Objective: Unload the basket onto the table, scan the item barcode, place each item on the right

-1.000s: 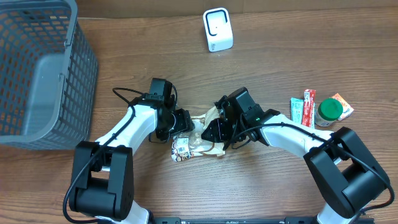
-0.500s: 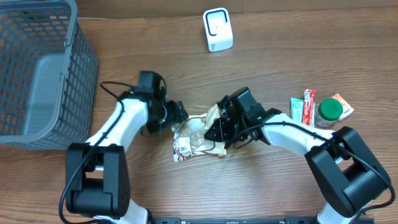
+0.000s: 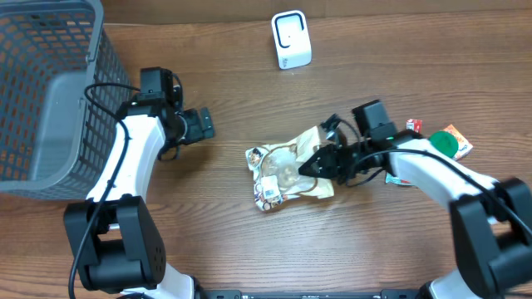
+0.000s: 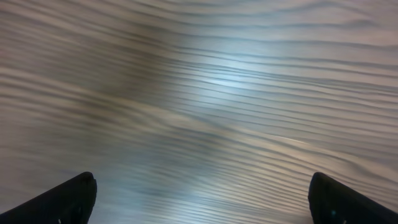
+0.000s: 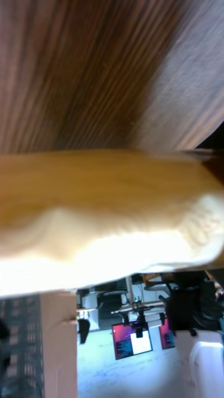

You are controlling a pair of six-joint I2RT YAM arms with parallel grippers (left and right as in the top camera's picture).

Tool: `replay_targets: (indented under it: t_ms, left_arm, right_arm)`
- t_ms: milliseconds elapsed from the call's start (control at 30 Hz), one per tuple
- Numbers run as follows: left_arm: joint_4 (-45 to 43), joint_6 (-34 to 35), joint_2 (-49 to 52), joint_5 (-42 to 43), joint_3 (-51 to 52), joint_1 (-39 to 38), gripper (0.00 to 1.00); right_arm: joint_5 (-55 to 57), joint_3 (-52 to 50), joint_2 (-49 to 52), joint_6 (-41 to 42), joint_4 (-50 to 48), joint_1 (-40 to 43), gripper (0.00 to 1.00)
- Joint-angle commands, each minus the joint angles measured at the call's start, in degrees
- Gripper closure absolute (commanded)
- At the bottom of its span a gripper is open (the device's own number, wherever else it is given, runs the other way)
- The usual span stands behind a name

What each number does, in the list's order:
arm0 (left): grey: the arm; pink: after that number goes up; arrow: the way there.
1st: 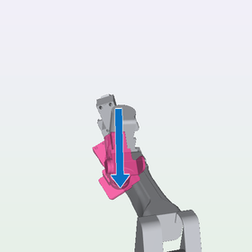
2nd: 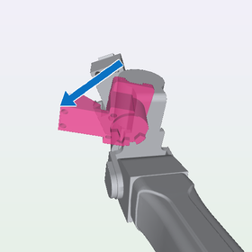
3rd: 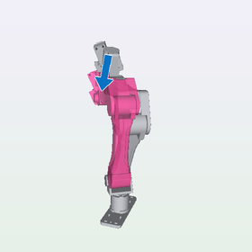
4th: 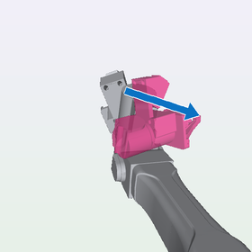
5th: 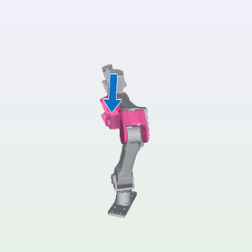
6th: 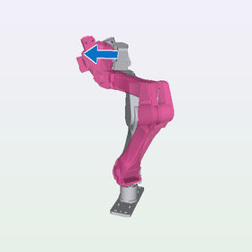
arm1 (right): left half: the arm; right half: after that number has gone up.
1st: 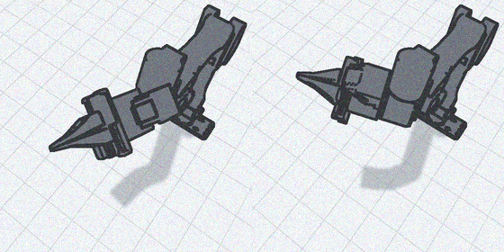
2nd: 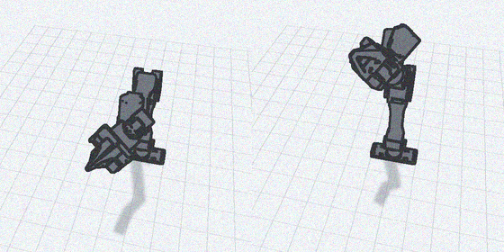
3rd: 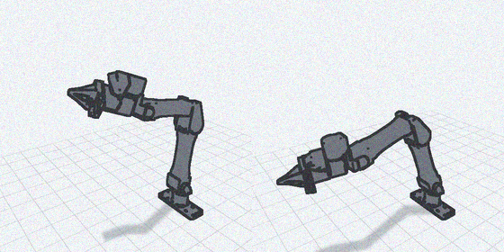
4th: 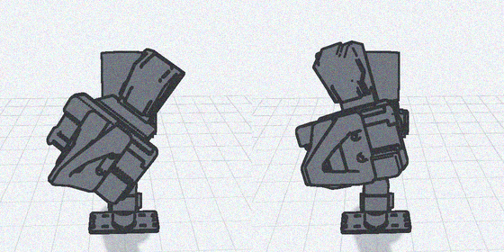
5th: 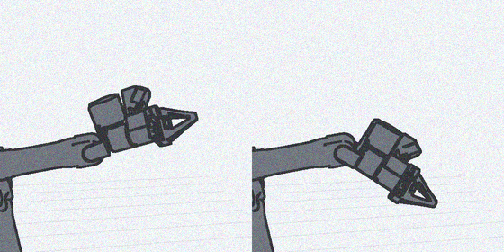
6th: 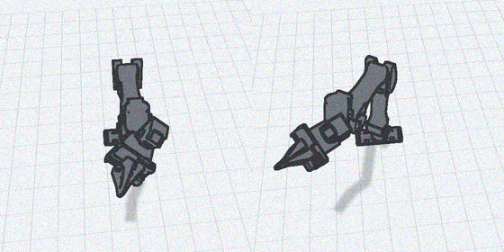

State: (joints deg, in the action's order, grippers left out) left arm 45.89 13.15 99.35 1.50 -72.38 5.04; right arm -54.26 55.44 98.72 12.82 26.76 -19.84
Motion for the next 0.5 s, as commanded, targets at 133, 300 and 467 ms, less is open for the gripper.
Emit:
replay_targets:
  t_ms: [133, 300, 467]
  left_arm:
    - [-1.38, -6.14, -0.13, -11.41, -1.05, 0.96, 0.00]
    - [-1.49, -10.95, -0.09, -11.37, -0.90, 0.96, 0.00]
    - [-2.62, -14.69, -0.09, -9.14, -0.87, 0.94, 0.00]
  right_arm:
    - [-3.32, 0.02, -12.13, -7.37, 4.70, 5.09, 0.96]
    - [-6.29, 0.02, -17.00, -9.75, 8.13, 7.21, 0.96]
    - [-7.98, 0.02, -19.78, -10.36, 10.49, 8.35, 0.96]
